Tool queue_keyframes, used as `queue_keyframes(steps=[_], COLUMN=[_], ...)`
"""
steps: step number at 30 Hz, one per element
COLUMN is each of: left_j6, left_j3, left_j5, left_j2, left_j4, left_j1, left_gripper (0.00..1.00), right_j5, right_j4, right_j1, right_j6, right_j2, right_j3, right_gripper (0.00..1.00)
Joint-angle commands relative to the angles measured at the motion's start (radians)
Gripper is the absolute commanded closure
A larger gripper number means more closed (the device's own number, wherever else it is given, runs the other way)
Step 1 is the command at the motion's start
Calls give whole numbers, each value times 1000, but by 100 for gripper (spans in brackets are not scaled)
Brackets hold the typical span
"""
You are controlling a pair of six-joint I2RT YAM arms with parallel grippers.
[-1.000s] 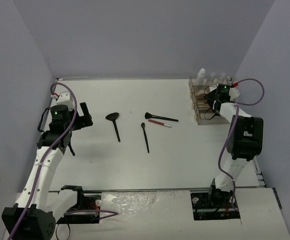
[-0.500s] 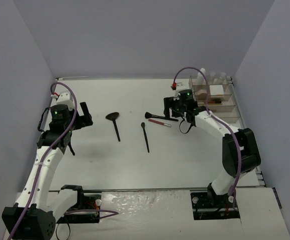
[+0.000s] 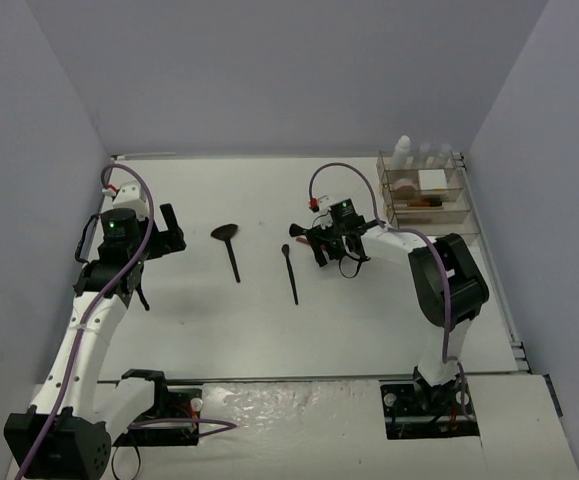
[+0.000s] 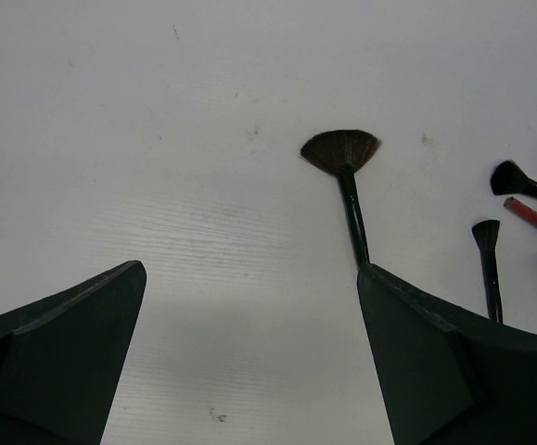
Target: Organize the makeup
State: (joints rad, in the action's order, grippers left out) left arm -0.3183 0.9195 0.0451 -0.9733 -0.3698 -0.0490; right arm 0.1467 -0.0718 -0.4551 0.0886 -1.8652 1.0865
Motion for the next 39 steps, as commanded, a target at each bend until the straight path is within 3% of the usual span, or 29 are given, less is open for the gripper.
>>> queue_keyframes(steps=[1, 10, 13, 16, 18, 24, 28, 32, 39], left_j6=[-1, -1, -1, -1, -2, -2, -2, -2, -4], left_j3=[30, 30, 30, 29, 30, 29, 30, 30, 29], left_j5=[2, 10, 11, 11, 10, 11, 10, 7, 7], left_j2=[6, 5, 5, 3, 3, 6, 6, 11, 20], left_j4=[43, 42, 42, 44, 43, 43, 43, 44, 43], left_j1=[7, 8, 7, 8, 8, 8, 8, 8, 6], left_gripper=[3, 3, 3, 3, 3, 3, 3, 3, 3], right_j5=[-15, 1, 8, 7, 4, 25, -41, -128, -117], right_j4=[9, 36, 38, 41, 42, 63, 64, 21, -172], right_j1=[-30, -89, -100, -112, -117, -122, -74, 90, 417], right_j6=[40, 53, 43, 34, 29, 3, -91, -270, -643], right_j2=[-16, -73, -78, -71, -53, 67, 199, 303, 397], right_j3=[51, 81, 90, 91, 87, 86, 104, 109, 28], right_gripper=[29, 44, 59, 88, 95, 100, 100, 100, 100])
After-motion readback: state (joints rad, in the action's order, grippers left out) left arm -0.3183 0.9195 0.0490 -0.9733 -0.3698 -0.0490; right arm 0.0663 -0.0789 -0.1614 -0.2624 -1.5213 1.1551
